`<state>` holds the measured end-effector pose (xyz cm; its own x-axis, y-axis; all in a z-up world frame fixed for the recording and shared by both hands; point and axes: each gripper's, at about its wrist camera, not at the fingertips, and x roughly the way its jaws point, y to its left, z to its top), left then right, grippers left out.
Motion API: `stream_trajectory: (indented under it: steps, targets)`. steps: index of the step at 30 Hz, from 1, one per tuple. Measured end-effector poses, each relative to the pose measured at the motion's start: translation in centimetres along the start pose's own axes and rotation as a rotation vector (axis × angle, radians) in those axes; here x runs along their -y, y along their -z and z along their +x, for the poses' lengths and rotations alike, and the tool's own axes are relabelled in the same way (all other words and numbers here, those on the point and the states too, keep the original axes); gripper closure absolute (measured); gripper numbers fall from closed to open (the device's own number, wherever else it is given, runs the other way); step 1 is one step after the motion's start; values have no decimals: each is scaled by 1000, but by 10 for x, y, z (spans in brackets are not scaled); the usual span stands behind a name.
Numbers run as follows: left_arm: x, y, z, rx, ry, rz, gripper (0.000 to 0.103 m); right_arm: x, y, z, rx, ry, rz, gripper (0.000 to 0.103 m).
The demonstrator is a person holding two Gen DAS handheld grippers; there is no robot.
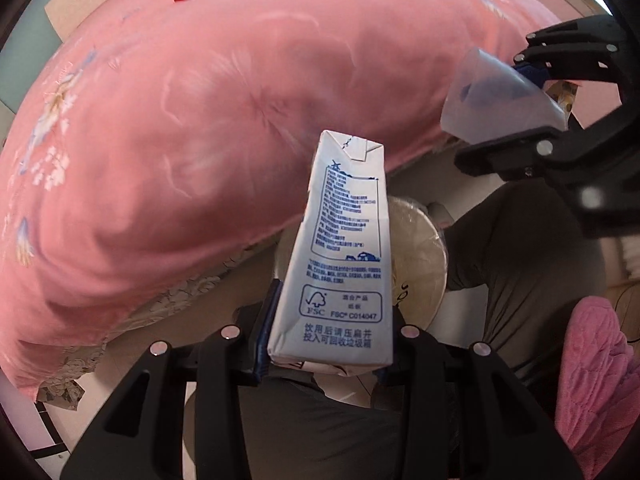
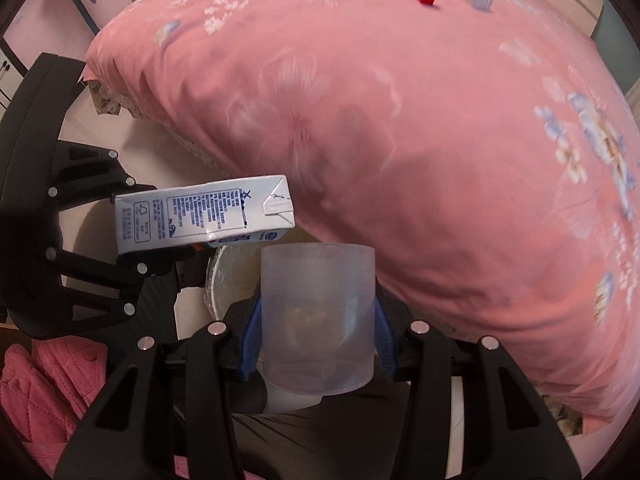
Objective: Collect trash
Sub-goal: 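Carry the milk carton with the left tool while the right tool carries the clear cup to the bin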
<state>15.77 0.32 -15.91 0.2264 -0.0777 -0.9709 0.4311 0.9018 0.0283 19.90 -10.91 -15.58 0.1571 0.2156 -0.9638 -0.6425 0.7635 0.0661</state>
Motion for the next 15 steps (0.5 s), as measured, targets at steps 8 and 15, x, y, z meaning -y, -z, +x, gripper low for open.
stream_trajectory:
  steps: [8, 15]
  targets:
    - [3, 6, 36, -63, 18, -10, 63, 5, 14, 42, -54, -31, 27, 55]
    - [-2, 13, 66, -118, 33, -29, 65, 6, 24, 78, -98, -65, 48, 55]
